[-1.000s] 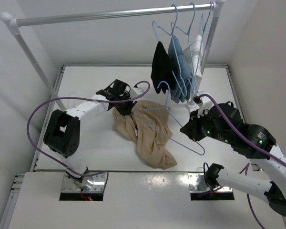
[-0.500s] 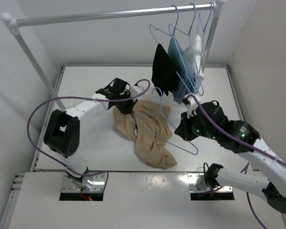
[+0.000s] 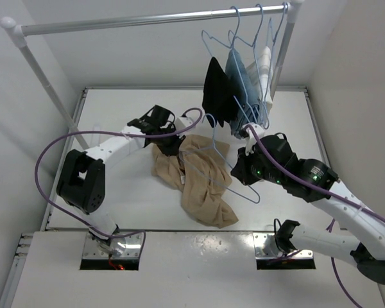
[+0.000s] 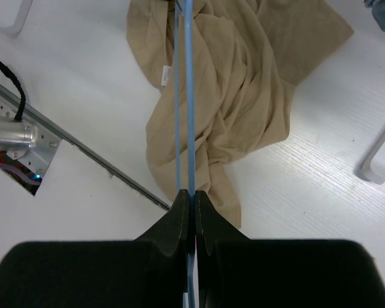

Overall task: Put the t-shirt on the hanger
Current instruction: Place tshirt on hanger

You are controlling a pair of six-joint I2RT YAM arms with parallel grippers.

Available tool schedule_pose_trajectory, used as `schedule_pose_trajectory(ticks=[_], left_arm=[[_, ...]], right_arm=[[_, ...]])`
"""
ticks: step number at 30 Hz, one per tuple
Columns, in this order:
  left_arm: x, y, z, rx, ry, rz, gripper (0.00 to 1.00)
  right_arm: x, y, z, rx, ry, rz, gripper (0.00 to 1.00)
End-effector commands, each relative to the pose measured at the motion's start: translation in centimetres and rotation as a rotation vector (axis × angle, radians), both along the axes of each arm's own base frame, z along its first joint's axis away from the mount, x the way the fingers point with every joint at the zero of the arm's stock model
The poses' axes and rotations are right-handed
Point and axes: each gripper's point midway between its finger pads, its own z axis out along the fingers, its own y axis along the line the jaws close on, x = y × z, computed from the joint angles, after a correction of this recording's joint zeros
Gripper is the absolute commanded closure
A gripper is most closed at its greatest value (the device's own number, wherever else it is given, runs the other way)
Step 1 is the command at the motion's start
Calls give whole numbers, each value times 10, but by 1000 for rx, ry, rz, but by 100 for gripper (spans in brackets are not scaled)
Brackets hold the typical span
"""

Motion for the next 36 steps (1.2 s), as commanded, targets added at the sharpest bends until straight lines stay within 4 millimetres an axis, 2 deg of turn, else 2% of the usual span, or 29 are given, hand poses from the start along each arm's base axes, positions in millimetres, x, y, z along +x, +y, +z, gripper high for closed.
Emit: schedule_pose_trajectory(ticks=[1,3,11,12,15,16,18,19,20,21,25,30,36], left_arm=[[-9,-6,23,-37,-31,-44,77],[-10,-8,23,-43,-28,-49,77],[-5,-28,61,-139,-37,-53,77],[-5,-30,65,-148,-38,-59,77],[-13,-34,69,-179,2,-64,77],[-13,-36,76,-198,-3,-63,77],[-20,-38,76,-212,31,-71,77],[-20,-41,84,-233,25,-70,77],[-22,-42,87,-243,37,-69,77],[-27,-44,88,-254,54,-82,77],[-30,-52,109,-311,50,-108,77],[-36,-56,131,-362,55,-121,77],[-43,-61,143,-408,82,-125,77]], right_arm=[[11,3,10,19,-63,-19,100],[13,4,6,8,-62,-14,100],[14,12,-5,20,-53,6,100],[16,14,2,46,-77,5,100],[17,17,2,98,-99,-9,100],[22,22,9,137,-134,-9,100],[23,25,6,176,-141,-22,100],[27,29,15,218,-178,-22,100],[28,30,7,217,-177,-22,100],[30,32,7,226,-185,-22,100],[39,38,4,246,-225,-33,100],[52,34,-3,220,-276,-69,100],[60,34,-12,232,-317,-96,100]])
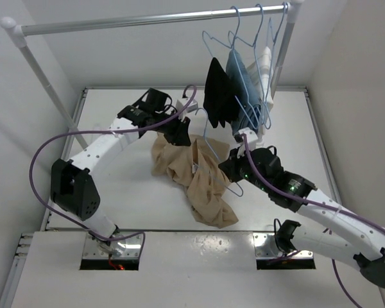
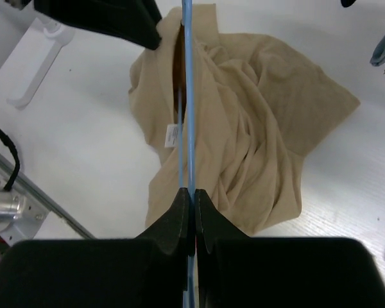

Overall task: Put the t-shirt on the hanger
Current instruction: Place tshirt on hanger

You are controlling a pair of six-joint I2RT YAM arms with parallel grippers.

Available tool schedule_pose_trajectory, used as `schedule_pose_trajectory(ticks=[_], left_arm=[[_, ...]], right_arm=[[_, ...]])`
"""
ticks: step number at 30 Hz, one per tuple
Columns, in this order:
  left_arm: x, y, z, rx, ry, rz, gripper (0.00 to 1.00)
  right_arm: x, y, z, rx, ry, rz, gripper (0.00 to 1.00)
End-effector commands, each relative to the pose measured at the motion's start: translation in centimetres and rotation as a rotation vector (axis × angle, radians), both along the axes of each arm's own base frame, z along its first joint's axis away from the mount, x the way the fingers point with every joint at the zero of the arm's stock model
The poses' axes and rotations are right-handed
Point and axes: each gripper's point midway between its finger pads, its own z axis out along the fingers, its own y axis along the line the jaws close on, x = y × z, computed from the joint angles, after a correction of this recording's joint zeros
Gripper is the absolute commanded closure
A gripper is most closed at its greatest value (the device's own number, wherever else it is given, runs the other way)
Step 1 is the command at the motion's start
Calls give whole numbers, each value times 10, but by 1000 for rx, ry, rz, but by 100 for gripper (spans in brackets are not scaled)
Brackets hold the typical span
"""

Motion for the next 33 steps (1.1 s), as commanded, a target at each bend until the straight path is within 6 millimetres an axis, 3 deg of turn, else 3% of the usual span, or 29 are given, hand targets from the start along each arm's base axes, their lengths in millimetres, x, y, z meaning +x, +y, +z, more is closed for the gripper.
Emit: schedule_pose_trajectory(ticks=[1,7,11,13,15,18,19,21,22,23,24,25,26,28,30,31,33], left_arm=[[-16,-12,39,-99,-7,-50,77],[-20,-25,69,-157,-51,-96,78],[-17,-22,63,-133,-78,-103,78],[-16,-17,49,-94,-80,-103,78],[-1,-2,45,-43,-170,-99,77],[30,30,37,64,-329,-85,70],[31,39,28,89,-355,-102,67],[39,57,29,121,-518,-197,56],[40,60,13,131,-568,-239,51],[41,64,17,153,-702,-313,37],[43,62,6,130,-770,-344,30],[45,59,3,119,-816,-370,21],[48,55,6,112,-876,-398,18],[53,43,-11,63,-867,-460,16],[64,26,-8,22,-856,-485,14],[71,20,-25,6,-813,-499,14],[78,11,-24,6,-859,-569,14]], right_arm=[[18,7,19,78,-108,-44,100],[22,11,9,118,-142,-45,100],[23,15,5,145,-162,-37,100],[22,14,-5,140,-157,-37,100],[20,11,-22,117,-137,-36,100],[15,6,-37,103,-125,-36,100],[15,6,-32,116,-137,-36,100],[14,4,-34,115,-136,-36,100],[14,4,-34,115,-136,-36,100],[14,4,-34,115,-136,-36,100],[13,5,-32,124,-139,-28,100],[11,6,-32,126,-137,-19,100],[12,6,-32,120,-143,-16,100],[9,9,-32,124,-138,3,100],[9,8,-34,124,-138,3,100],[9,8,-34,124,-138,3,100],[9,8,-34,124,-138,3,100]])
